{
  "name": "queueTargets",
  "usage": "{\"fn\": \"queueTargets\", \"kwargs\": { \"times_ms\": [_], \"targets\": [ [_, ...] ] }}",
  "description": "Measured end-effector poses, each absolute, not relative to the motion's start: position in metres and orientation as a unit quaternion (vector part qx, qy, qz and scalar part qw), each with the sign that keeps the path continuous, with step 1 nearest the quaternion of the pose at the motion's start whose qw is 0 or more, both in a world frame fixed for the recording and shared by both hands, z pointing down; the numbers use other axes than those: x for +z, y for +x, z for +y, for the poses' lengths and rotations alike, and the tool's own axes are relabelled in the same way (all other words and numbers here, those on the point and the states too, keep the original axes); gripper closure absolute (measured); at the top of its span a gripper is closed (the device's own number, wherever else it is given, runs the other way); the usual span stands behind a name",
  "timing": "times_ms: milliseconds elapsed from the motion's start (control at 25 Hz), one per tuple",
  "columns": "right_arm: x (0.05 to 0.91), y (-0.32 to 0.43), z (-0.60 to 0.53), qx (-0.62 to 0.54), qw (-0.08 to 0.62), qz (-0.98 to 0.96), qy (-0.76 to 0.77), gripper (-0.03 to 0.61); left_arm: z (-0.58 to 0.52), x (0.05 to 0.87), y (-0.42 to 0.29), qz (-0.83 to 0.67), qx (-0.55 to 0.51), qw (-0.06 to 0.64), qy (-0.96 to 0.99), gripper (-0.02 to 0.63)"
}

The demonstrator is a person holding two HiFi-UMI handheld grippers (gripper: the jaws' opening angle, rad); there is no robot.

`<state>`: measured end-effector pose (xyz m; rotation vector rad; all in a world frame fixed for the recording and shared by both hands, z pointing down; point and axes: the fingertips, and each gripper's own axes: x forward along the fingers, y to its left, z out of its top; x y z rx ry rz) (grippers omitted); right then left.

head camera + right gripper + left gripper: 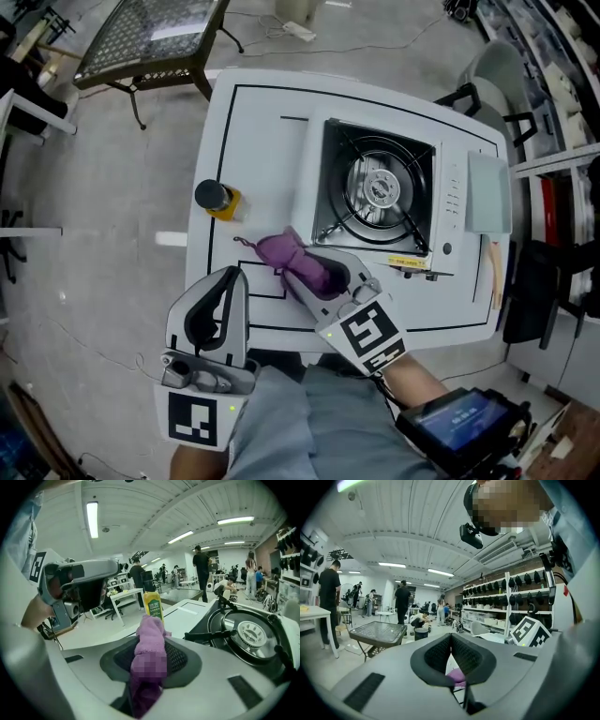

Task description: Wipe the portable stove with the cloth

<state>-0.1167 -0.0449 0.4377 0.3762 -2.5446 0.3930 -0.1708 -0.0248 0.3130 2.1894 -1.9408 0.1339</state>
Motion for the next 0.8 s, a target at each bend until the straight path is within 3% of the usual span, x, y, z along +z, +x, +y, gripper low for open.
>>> {"fn": "queueTargets", "kwargs": {
  "times_ms": [800],
  "targets": [
    [0.439, -0.045, -0.056, 0.143, 0.272, -0.943, 0.127, 0.434, -0.037, 0.309, -0.091, -0.667, 0.064, 0.1, 0.735, 0.595]
  ]
}}
